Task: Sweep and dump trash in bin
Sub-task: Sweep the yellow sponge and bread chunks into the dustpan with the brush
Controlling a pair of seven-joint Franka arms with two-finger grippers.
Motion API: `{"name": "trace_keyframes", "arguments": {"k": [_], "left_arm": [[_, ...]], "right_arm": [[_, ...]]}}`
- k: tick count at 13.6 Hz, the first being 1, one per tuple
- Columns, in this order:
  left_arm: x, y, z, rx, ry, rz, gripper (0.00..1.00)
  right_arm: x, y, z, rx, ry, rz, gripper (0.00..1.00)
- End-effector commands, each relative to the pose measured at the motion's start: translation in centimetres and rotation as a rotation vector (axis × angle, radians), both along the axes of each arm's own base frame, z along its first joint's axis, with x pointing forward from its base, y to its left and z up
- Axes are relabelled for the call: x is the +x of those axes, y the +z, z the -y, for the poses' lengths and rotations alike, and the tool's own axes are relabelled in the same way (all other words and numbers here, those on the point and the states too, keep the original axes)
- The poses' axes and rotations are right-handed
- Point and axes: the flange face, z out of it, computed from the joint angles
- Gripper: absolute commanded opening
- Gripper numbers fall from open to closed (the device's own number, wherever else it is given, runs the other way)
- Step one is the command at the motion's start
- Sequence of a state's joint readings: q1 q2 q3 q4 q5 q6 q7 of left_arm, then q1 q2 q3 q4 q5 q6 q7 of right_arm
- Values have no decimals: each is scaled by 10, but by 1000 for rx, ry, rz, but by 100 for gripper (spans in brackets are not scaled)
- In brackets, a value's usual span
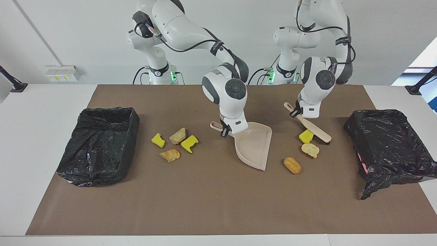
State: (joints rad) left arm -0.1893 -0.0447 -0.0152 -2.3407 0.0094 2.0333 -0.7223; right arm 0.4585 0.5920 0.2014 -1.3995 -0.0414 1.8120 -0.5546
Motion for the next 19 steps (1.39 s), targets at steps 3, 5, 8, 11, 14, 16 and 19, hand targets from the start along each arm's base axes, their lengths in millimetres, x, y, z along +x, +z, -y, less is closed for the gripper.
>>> {"name": "trace_keyframes", "arguments": {"k": [3, 5, 8, 11, 14, 16, 19], "left_arm": [[-6, -3, 40, -65, -317, 12, 0], [-13, -1, 64, -89, -463, 11, 0], [-28, 0, 101, -98, -577, 10, 0], [-50, 6, 157, -174, -653, 30, 0], [-46, 26, 178, -277, -630, 38, 0], [-29, 55, 172, -302, -679, 34, 0], [17, 86, 125, -264, -683, 29, 0]], "right_arm": [[-1, -3, -1, 7, -92, 1, 0], [-1, -3, -1, 7, -94, 1, 0], [-1, -4, -1, 6, -95, 0, 0], [-2, -4, -1, 6, -94, 0, 0], [-2, -4, -1, 6, -94, 0, 0], [-2, -4, -1, 6, -94, 0, 0], [-2, -5, -1, 4, -93, -2, 0]]}}
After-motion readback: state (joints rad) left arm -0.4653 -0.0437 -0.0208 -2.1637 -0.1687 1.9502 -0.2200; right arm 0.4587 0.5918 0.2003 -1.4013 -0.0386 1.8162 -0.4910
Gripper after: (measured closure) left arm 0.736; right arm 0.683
